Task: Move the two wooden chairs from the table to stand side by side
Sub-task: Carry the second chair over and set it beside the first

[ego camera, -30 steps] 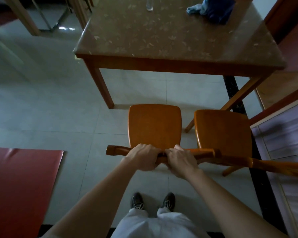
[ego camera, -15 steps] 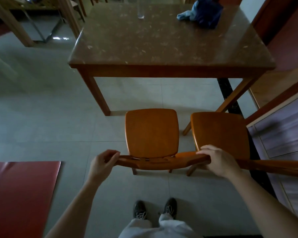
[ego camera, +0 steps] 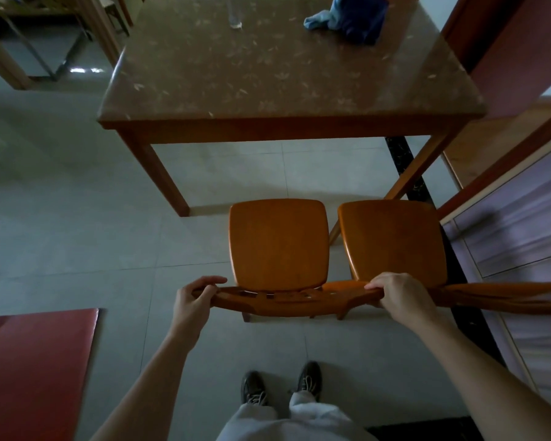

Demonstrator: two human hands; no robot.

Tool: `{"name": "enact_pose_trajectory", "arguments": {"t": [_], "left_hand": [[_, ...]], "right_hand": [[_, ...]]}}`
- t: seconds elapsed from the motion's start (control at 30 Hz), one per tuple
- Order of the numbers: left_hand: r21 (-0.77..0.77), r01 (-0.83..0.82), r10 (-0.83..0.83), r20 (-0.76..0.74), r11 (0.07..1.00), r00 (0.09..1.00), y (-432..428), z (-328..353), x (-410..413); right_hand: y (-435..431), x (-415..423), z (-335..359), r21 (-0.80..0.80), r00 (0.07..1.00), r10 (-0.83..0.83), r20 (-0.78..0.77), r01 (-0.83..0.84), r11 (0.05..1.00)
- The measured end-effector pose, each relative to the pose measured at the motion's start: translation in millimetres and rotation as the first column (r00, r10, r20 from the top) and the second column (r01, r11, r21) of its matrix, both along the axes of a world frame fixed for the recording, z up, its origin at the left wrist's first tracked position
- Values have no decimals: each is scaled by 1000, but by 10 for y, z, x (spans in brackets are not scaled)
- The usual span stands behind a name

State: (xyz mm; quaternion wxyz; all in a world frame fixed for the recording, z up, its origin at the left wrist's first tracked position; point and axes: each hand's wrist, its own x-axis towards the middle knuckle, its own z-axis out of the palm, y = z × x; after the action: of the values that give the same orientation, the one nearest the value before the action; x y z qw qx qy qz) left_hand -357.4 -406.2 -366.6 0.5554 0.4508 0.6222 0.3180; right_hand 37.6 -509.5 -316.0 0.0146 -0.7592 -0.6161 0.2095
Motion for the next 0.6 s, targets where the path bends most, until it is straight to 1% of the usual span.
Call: {"name": "enact_pose_trajectory", "arguments": {"t": [0.27,0.6], "left_hand": [[-16,63,-63,-41,998,997,-36,64,278],[-32,86,-88,-63,996,994,-159,136,394]], "right_hand": [[-195,173,30,19,1000,-13,22,12,1000],[-250,286,27,34,999,-38,16,38,999]]}}
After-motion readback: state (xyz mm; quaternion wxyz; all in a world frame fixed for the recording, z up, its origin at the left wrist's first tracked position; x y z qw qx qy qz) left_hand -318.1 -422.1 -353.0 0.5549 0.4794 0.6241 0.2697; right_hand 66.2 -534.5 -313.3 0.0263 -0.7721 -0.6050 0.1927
